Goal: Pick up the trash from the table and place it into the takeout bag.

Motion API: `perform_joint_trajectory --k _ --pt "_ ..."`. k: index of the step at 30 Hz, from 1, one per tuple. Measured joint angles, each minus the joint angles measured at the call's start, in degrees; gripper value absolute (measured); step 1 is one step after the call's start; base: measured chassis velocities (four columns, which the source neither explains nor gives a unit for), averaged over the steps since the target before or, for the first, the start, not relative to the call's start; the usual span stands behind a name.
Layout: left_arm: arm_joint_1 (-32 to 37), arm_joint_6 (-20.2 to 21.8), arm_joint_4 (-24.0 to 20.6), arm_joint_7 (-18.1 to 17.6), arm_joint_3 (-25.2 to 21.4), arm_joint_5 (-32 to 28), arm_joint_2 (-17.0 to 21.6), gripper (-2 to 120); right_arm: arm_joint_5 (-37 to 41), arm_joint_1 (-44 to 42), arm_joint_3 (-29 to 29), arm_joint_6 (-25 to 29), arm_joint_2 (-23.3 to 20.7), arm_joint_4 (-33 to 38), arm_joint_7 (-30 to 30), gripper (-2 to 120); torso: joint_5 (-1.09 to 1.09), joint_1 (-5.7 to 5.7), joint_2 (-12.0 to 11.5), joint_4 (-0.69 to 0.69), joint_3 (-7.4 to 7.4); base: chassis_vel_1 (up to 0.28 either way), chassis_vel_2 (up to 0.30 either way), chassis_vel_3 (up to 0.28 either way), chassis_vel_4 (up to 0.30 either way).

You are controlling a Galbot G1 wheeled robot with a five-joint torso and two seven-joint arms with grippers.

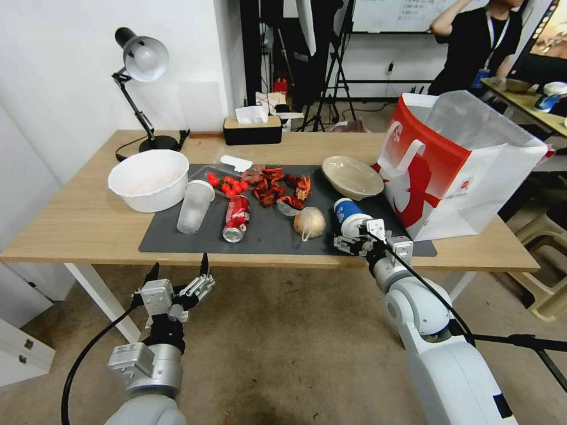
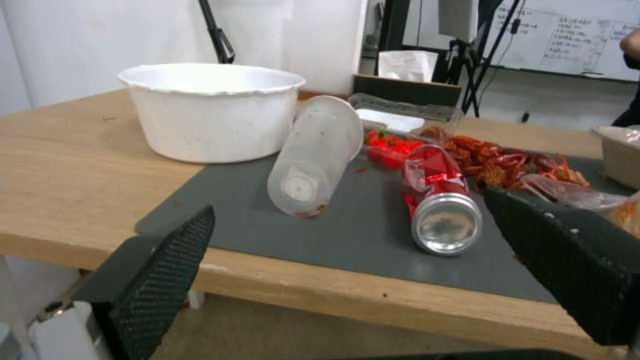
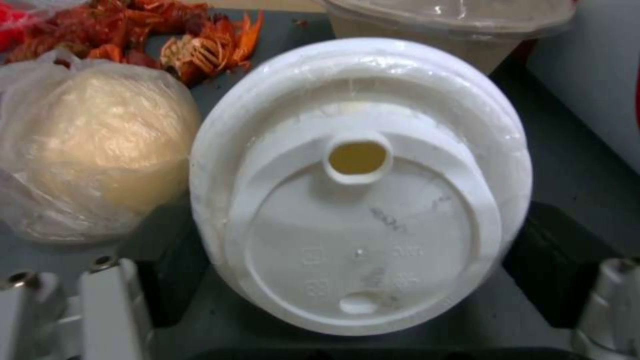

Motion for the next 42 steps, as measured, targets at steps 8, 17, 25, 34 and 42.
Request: perform_joint_trajectory --k 8,17,25,34,42 --pt "0.05 -0.34 -0.05 0.00 -0.07 -0.01 0.12 100 1.63 -1.09 0.83 6.12 -2.93 2.52 -1.52 69 0.00 0.00 0.00 0.00 0.00 0.000 0.000 0.000 0.000" --pt "0.52 -1.18 -0.71 0.17 -1.52 -0.05 0.15 100 11.10 5.89 4.29 14.48 -13.10 9.63 -1.65 66 0.00 0.00 0.00 0.01 0.00 0.000 0.000 0.000 0.000" --pt "0.73 -1.22 -0.99 0.32 -1.89 -0.03 -0.26 100 23.83 16.19 6.96 10.05 -22.65 10.74 8.22 66 0.00 0.00 0.01 0.00 0.00 0.000 0.000 0.000 0.000" --pt "0.74 -1.48 -0.49 0.42 -1.83 0.08 -0.61 100 35.25 24.10 7.08 -0.06 -25.99 6.31 26.44 65 0.01 0.00 0.01 0.00 0.00 0.000 0.000 0.000 0.000" --pt "0.88 -1.59 -0.62 0.47 -1.84 -0.06 -0.76 100 35.47 24.56 6.70 -1.09 -25.53 3.78 28.49 81 0.00 0.00 0.00 0.00 0.00 0.000 0.000 0.000 0.000"
